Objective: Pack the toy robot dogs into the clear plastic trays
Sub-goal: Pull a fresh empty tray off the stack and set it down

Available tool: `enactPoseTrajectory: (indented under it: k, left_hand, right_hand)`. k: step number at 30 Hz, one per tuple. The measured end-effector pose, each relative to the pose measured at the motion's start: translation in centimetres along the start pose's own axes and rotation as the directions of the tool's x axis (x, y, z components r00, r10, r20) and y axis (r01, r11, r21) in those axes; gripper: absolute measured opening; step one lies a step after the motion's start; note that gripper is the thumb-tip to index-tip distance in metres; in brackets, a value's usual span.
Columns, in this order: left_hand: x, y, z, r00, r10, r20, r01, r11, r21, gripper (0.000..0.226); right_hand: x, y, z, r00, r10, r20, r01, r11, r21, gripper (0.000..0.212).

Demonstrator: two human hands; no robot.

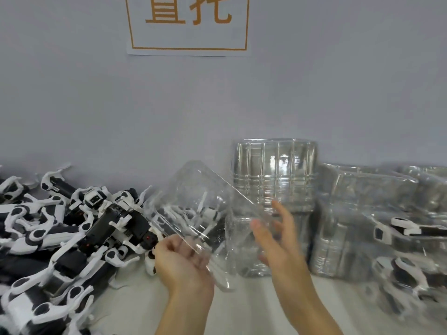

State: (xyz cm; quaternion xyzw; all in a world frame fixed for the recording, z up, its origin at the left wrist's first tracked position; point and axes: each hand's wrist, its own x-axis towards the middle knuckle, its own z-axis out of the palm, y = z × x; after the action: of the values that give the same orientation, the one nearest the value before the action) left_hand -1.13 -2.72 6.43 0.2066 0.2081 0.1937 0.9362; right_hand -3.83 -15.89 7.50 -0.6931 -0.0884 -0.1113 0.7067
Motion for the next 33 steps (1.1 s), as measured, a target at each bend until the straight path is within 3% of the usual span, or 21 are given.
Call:
enactPoseTrajectory:
  k: [3, 6, 10, 14, 18, 21, 24, 26, 29, 33]
  left_hand:
    - [-0.7, -1.3, 0.0, 1.000, -0.013, -0.013, 0.013, 1.000, 0.011, 0.034]
    - [-1.0, -2.5, -0.2, 0.999, -0.018, 0.042, 0.014, 0.995, 0.098, 0.032]
    - [-0.8, -2.9, -1.1, 1.000, -0.004, 0.025, -0.001, 0.977, 0.213, 0.028]
    - [-0.5, -2.4, -2.4, 0.996, -0.037, 0.084, 0.010, 0.953, 0.303, 0.019]
    - [0.5, -0.1, -3.1, 0.988, -0.028, 0.151, -0.032, 0.923, 0.384, 0.034]
    - [1.3, 2.6, -3.5, 0.934, -0.113, 0.338, -0.106, 0.816, 0.568, 0.055]
    - [1.1, 3.7, -3.4, 0.886, -0.234, 0.399, -0.185, 0.612, 0.769, 0.064]
    - [0.9, 3.5, -3.2, 0.892, -0.258, 0.371, -0.167, 0.575, 0.801, 0.060]
    - [1.2, 3.0, -3.0, 0.891, -0.268, 0.366, -0.143, 0.600, 0.787, 0.062]
    - [2.0, 2.9, -3.1, 0.895, -0.305, 0.327, -0.171, 0.442, 0.880, 0.068]
  right_hand:
    - [-0.2, 1.6, 0.6, 0.995, 0.101, 0.023, -0.103, 0.984, 0.148, 0.073]
    - [0.5, 2.3, -0.2, 0.990, 0.122, -0.073, -0.099, 0.960, 0.264, 0.053]
    - [1.4, 2.5, -2.7, 0.972, 0.090, -0.216, -0.041, 0.974, 0.223, 0.050]
    - [1.8, 2.6, -3.9, 0.980, 0.087, -0.178, -0.048, 0.976, 0.212, 0.049]
    - [1.9, 2.7, -5.7, 0.996, 0.068, -0.051, -0.059, 0.985, 0.160, 0.050]
    - [1.9, 3.0, -7.3, 0.980, 0.106, 0.169, -0.133, 0.978, 0.163, 0.058]
    - [2.0, 3.6, -7.9, 0.941, 0.168, 0.292, -0.218, 0.965, 0.145, 0.058]
    - [2.0, 4.1, -7.7, 0.930, 0.213, 0.300, -0.254, 0.962, 0.103, 0.060]
    - [1.9, 4.4, -7.2, 0.931, 0.266, 0.252, -0.273, 0.962, -0.005, 0.053]
    - [2.0, 4.8, -7.5, 0.900, 0.381, 0.212, -0.338, 0.917, -0.213, 0.029]
